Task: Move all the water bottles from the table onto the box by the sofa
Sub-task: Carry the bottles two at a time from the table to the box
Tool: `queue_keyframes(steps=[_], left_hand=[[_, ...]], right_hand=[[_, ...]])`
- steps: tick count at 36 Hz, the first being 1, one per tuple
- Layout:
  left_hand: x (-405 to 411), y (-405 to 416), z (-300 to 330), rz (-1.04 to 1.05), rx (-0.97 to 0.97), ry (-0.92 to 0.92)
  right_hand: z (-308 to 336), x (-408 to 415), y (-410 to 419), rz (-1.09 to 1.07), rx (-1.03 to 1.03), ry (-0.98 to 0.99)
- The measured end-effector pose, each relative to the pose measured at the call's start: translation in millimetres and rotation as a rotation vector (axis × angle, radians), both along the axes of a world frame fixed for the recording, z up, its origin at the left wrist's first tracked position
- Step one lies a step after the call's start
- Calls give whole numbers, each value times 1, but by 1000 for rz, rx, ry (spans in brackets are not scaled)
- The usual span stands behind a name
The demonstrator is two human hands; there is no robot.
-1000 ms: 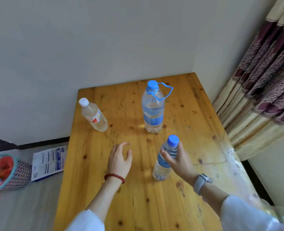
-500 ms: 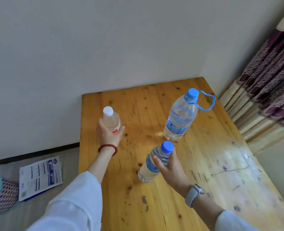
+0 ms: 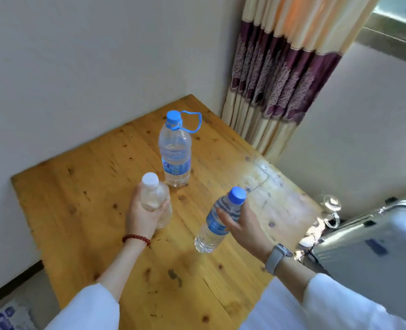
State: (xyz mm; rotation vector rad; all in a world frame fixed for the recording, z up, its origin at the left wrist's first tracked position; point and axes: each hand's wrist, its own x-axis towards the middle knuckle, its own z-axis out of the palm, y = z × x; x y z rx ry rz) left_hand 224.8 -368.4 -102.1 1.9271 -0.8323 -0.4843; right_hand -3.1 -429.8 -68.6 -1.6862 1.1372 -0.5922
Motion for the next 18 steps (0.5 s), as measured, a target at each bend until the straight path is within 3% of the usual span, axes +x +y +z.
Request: queue_keyframes(steps=[10,14,18], left_hand=[[-250,-19,40,-793,22,-37],[-379,1,53,-1052,-5,-87],[-514,46,63,-1257,-25,-26]], right_hand=[[28,-225,65,-502,-89,30],[32,-345,133,-759,-84,23],[38,-463,222,-1016,-61,-12]])
